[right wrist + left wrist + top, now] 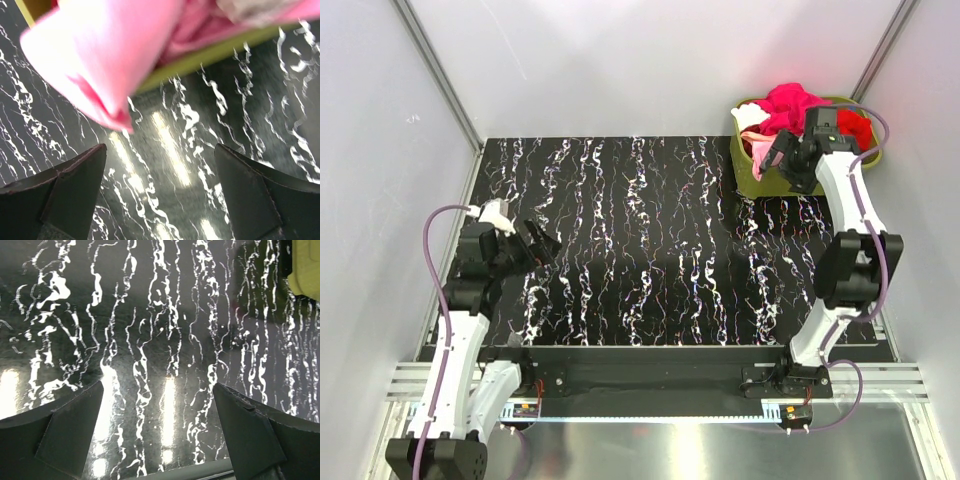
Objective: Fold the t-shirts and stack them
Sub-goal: Grab the tshirt from the pile
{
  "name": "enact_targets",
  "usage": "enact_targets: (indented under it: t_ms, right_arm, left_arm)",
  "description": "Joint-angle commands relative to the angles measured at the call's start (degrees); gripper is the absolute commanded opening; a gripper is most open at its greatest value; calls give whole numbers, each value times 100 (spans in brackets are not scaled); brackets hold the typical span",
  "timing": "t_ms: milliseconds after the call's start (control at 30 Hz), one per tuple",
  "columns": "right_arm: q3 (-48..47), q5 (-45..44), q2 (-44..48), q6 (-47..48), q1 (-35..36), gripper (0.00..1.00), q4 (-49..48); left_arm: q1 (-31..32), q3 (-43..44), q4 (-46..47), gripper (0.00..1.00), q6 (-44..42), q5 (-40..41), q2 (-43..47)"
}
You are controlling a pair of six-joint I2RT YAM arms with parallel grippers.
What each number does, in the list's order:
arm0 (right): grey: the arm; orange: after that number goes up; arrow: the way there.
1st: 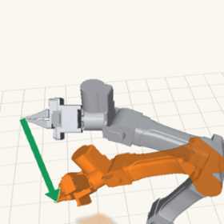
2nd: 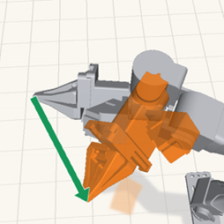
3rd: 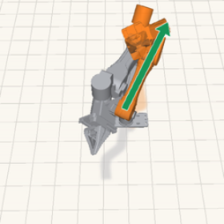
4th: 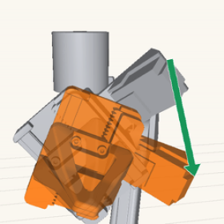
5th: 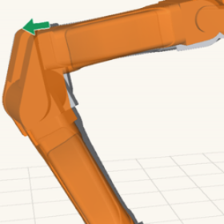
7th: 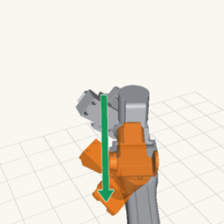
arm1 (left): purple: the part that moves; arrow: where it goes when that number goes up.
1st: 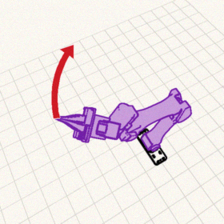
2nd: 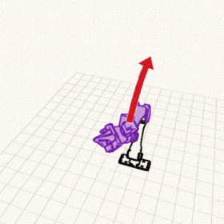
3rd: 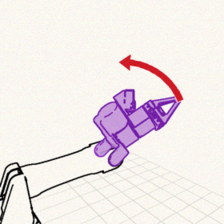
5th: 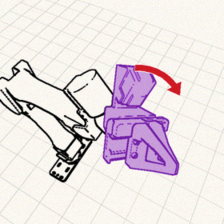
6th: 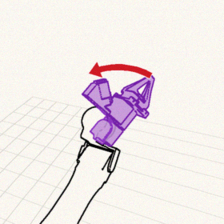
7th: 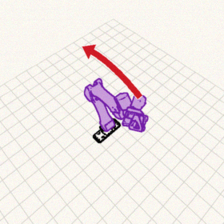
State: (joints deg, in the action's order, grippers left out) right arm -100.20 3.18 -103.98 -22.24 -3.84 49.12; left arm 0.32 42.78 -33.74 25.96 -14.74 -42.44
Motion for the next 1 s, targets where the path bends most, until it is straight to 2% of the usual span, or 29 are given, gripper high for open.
enact_targets:
  t_ms: [0, 100, 233, 333, 400, 467, 500, 567, 600, 700, 733, 900, 967]
  right_arm:
    - [-473, 192, -323, 193, 67, 96, -122]
    - [-675, 261, -640, 264, 102, 95, -228]
    - [-1132, 394, -1132, 220, 155, 93, -166]
    - [-1308, 438, -1238, 211, 252, 87, -236]
    - [-1440, 455, -1299, 203, 313, 75, -210]
    - [-1651, 464, -1422, 229, 339, 70, -123]
    - [-1739, 473, -1466, 246, 348, 59, -88]
    - [-2002, 464, -1633, 281, 349, 46, 79]
    - [-2090, 438, -1686, 308, 357, 32, 141]
    - [-2293, 446, -1801, 387, 533, 13, 290]
    - [-2389, 464, -1801, 404, 559, 0, 386]
    - [-2837, 403, -1503, 492, 788, 0, 730]
    - [-3477, 629, -1370, 475, 928, 0, 993]
  left_arm:
    - [12, 414, -211, 99, -222, 322, 174]
    - [12, 494, -396, 99, -354, 551, 279]
    - [12, 301, -178, 99, -319, 499, 482]
    - [12, 301, -151, 99, -319, 534, 456]
    - [12, 309, -142, 99, -328, 534, 412]
    - [12, 292, -107, 99, -319, 464, 359]
    - [12, 301, -98, 99, -319, 464, 359]
    - [12, 283, -81, 99, -310, 464, 350]
    - [12, 283, -98, 99, -310, 481, 359]
    - [12, 274, -81, 99, -310, 516, 411]
    - [12, 274, -89, 99, -302, 534, 411]
    - [12, 274, -72, 99, -310, 490, 420]
    - [12, 266, -72, 99, -310, 490, 429]
